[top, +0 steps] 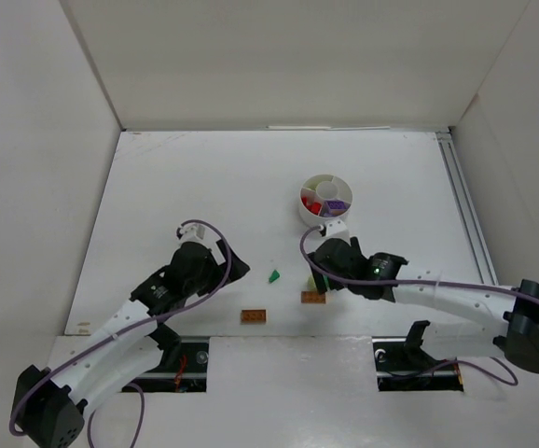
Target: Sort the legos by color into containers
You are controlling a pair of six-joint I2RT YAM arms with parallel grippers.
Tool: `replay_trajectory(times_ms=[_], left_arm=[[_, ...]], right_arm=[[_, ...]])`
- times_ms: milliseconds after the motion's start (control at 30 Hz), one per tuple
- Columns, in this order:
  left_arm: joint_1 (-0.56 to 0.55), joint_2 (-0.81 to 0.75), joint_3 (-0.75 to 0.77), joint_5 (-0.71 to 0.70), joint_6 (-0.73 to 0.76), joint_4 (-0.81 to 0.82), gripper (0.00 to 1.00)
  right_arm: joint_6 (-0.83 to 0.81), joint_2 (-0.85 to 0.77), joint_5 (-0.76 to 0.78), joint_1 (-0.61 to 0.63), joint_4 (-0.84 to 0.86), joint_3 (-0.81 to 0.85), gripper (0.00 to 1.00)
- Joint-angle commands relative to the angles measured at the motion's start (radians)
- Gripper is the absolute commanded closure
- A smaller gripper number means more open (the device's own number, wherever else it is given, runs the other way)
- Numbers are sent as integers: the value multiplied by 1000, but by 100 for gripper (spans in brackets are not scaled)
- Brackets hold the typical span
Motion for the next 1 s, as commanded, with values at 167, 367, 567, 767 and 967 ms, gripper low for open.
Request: replay_trajectory(times_ms=[167,367,567,767,967], left_arm=[[3,33,8,35,40,83,0],[3,78,29,35,68,117,0],[3,141,51,26,78,128,0],[3,164,62,26,88,128,0],[3,164,71,26,88,128,0]], right_arm=[[-40,148,-85,-134,-145,70,25],[-92,193,-141,-145,-138,77,30],[-185,262,-184,-145,-50,89,35],[-225,346,-194,-154,-4,121,45],[-261,383,-226,-163,57,121,71]])
